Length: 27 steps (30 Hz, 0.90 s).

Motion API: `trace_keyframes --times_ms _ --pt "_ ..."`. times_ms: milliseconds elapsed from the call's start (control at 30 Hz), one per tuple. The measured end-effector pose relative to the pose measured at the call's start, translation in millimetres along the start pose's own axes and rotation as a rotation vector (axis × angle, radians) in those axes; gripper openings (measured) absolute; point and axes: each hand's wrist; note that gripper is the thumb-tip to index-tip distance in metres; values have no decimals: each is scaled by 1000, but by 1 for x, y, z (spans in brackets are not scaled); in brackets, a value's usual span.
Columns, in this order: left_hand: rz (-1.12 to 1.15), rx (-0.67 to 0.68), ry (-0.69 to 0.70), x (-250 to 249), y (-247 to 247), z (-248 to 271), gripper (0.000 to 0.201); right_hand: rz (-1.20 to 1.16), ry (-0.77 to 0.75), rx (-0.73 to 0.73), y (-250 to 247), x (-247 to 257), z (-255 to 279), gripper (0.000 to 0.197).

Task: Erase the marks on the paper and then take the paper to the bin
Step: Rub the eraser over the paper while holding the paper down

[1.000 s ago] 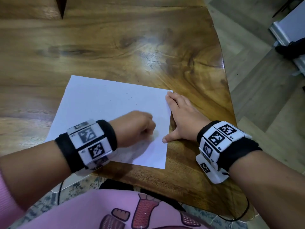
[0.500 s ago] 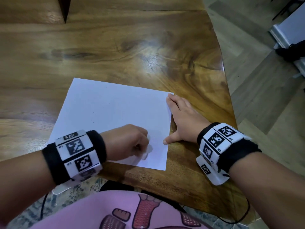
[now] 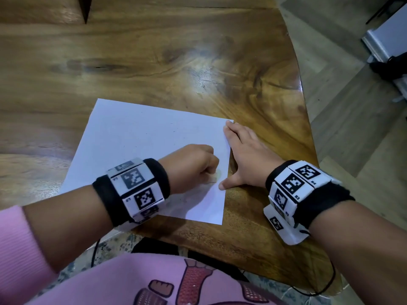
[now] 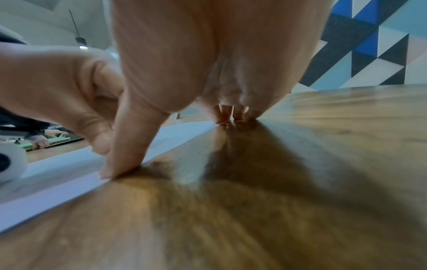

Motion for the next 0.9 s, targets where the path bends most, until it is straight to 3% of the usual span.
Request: trace_keyframes --times_ms 100,200,367,467,567,700,767,900 --pt "-17 141 87 4 12 23 7 0 10 -1 0 0 0 134" --pt "40 254 13 7 13 36 4 4 9 -4 -1 1 0 133" --pt "-7 37 8 5 -4 4 6 0 10 2 -1 1 0 133" --pt "-16 137 44 6 6 18 4 -1 9 -3 -1 1 0 133" --pt "47 283 -22 12 6 35 5 1 8 -1 0 1 1 133" --pt "-3 29 -9 16 -6 16 7 1 13 3 0 1 0 133" --pt "13 -4 32 17 -5 15 10 1 17 6 0 1 0 134" --pt "-14 231 47 21 1 37 4 -6 23 2 -1 2 1 133"
Point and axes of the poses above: each hand's wrist, its own z-axis away from the middle knuckle, its own y-axis out of the palm, x = y × z, and after that the axes turned 7 degrees about -y, right-handed
